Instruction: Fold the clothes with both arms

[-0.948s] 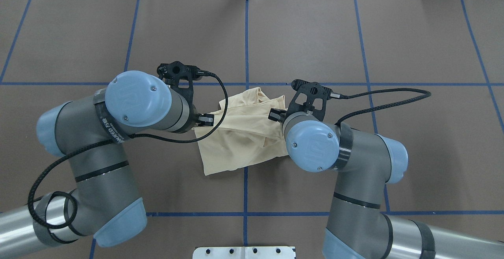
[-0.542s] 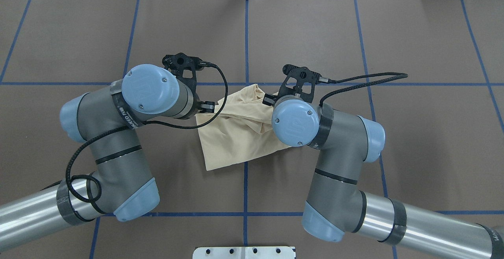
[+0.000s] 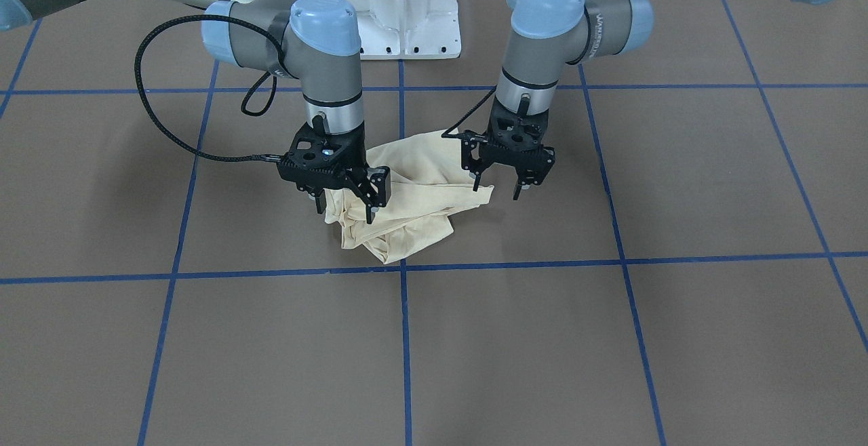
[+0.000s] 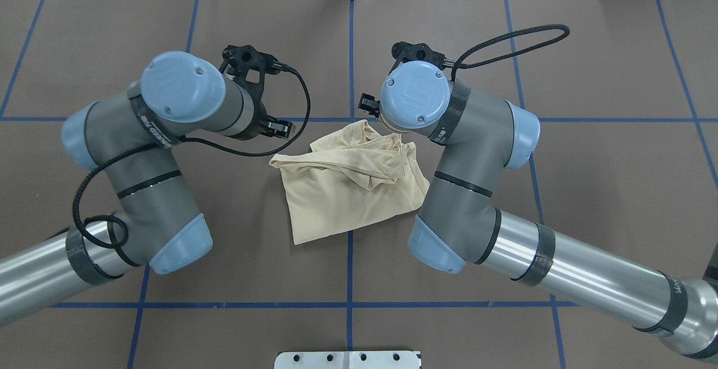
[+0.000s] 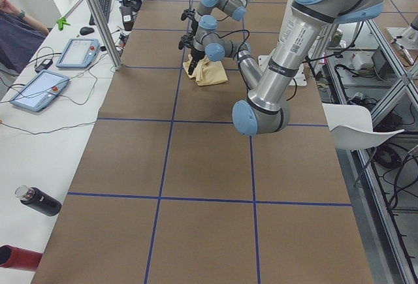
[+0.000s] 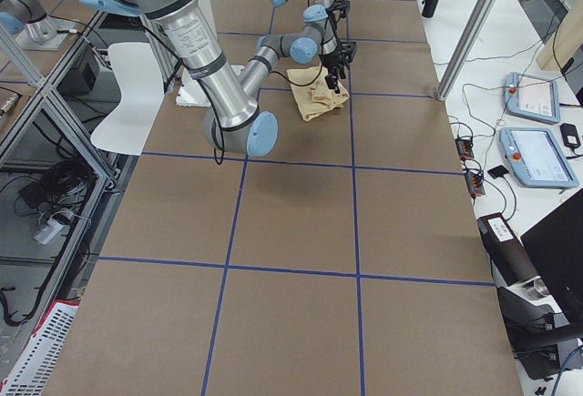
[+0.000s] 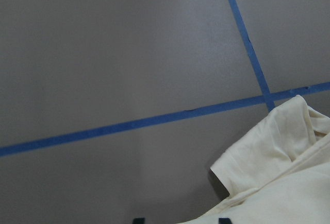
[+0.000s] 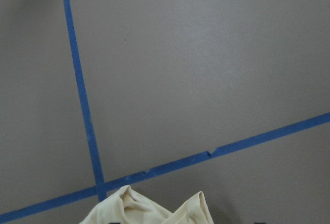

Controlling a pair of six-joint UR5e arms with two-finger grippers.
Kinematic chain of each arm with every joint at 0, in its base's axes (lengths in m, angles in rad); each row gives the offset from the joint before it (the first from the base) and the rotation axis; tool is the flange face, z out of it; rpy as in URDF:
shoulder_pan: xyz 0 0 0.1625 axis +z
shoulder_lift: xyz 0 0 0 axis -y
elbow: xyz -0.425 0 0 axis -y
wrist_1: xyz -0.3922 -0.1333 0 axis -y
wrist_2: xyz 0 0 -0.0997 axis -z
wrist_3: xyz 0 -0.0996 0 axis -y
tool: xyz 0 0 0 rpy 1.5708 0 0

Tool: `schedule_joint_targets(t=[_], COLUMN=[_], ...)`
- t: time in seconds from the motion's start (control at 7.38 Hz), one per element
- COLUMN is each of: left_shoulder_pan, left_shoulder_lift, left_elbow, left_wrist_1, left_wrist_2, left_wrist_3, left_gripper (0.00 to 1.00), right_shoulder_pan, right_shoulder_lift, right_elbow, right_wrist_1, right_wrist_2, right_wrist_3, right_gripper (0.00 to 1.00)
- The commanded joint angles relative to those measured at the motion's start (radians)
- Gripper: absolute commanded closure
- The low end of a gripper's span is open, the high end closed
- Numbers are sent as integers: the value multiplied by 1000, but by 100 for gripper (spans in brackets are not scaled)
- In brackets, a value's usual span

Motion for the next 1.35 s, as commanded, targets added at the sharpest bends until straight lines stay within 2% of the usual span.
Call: schedule_joint_targets(t=[0.0, 0.14, 0.27, 0.68, 0.95, 1.08, 1.22], left_shoulder_pan=[-45, -45, -45, -45, -45, -46, -46], left_shoulder_lift=[40, 40, 40, 41, 41, 41, 41], left_elbow=[-13, -13, -13, -13, -15, -18, -18], left_wrist_1=[-6, -6, -6, -6, -6, -6, -6], left_wrist_2=[-29, -29, -27, -27, -27, -29, -29], left_wrist_3=[106, 104, 100, 92, 92, 94, 94], left_gripper=[0, 0, 0, 0, 0, 0, 0], right_shoulder_pan=[-112, -175, -201, -223, -197, -164, -124], right_shoulder_lift=[6, 6, 5, 8, 8, 17, 52], right_elbow=[9, 21, 29, 20, 2, -36, -116], right_wrist_1=[-19, -50, -80, -108, -100, -90, -49], right_wrist_2=[-76, -126, -129, -131, -134, -134, -132], right_wrist_3=[80, 131, 155, 154, 122, 104, 85], right_gripper=[5, 38, 57, 57, 57, 57, 58])
